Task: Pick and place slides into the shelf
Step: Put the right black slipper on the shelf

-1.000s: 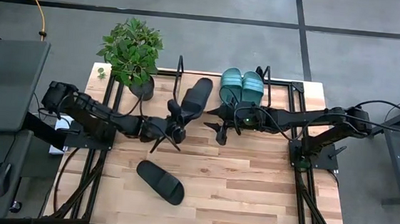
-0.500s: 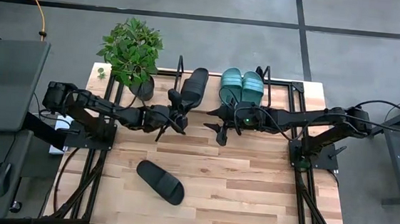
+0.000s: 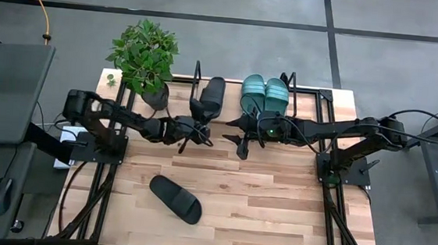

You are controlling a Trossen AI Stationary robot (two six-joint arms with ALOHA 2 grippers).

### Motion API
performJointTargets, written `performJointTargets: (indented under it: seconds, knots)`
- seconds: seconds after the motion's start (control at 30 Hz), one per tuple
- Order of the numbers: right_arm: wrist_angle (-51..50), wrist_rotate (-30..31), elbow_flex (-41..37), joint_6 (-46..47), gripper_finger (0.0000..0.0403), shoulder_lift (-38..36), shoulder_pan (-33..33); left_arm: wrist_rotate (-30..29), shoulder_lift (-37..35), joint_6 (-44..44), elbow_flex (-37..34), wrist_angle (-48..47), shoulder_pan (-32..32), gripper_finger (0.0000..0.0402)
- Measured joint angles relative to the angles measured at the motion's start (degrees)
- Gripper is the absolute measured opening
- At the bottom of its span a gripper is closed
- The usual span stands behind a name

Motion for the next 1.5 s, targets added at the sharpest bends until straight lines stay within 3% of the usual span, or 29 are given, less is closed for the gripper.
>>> performJointTargets:
  seconds: [0.23, 0.43, 1.5]
  knots:
    - [-0.1, -1.1, 0.0, 1.0, 0.0206, 0.0, 0.0, -5.6, 4.6, 3.8, 0.0, 4.0, 0.0, 0.0060]
    - [-0.1, -1.1, 0.0, 1.0, 0.0206, 0.0, 0.0, -6.5, 4.6, 3.1, 0.0, 3.8, 0.0, 0.0060]
    - [-0.1, -1.3, 0.0, 1.5, 0.0206, 0.0, 0.0, 0.5, 4.6, -10.1, 0.0, -9.6, 0.0, 0.0060]
